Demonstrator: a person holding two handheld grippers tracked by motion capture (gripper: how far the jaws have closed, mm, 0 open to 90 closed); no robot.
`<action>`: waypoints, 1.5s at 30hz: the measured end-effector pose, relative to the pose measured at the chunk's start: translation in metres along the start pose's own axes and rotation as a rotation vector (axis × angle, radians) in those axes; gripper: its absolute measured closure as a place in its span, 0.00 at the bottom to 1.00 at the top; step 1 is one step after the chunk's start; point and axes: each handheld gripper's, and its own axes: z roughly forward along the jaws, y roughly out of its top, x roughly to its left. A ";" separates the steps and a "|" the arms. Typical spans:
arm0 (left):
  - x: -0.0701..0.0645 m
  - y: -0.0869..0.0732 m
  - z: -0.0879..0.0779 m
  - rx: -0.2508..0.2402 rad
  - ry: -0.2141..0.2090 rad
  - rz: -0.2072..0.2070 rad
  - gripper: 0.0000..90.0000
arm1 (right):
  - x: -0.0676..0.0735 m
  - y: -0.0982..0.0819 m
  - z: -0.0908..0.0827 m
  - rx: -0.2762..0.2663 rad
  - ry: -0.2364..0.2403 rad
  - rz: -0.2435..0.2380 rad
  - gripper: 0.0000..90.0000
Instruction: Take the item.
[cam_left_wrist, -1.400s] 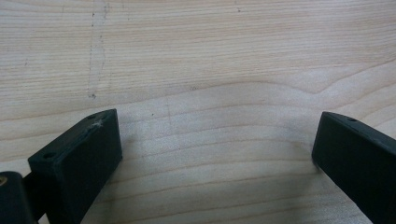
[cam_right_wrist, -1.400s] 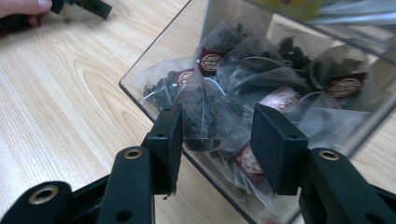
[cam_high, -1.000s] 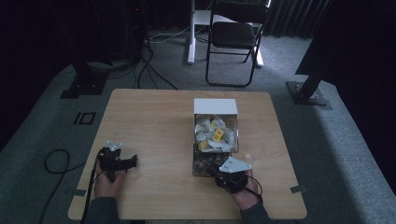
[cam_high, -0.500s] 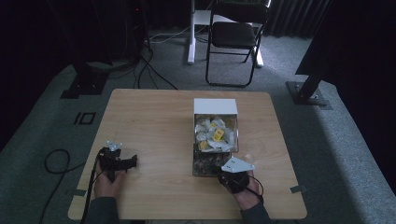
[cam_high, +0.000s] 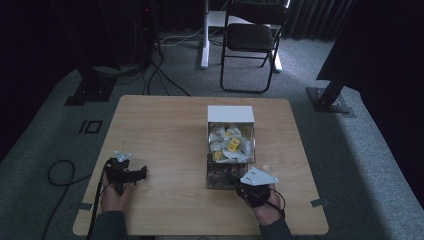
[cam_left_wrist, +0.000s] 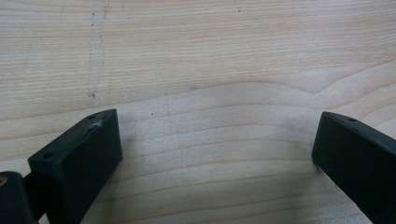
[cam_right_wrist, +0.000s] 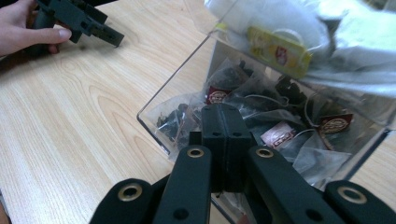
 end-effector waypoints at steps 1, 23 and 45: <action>0.000 0.000 0.000 0.000 0.000 0.000 0.02 | 0.000 0.000 -0.001 -0.001 -0.002 0.002 1.00; 0.000 0.000 0.000 0.000 0.000 0.000 0.02 | -0.004 0.006 -0.021 -0.028 -0.033 0.005 1.00; 0.000 0.000 0.000 0.000 0.000 0.000 0.02 | -0.009 0.005 -0.041 -0.037 -0.075 0.023 1.00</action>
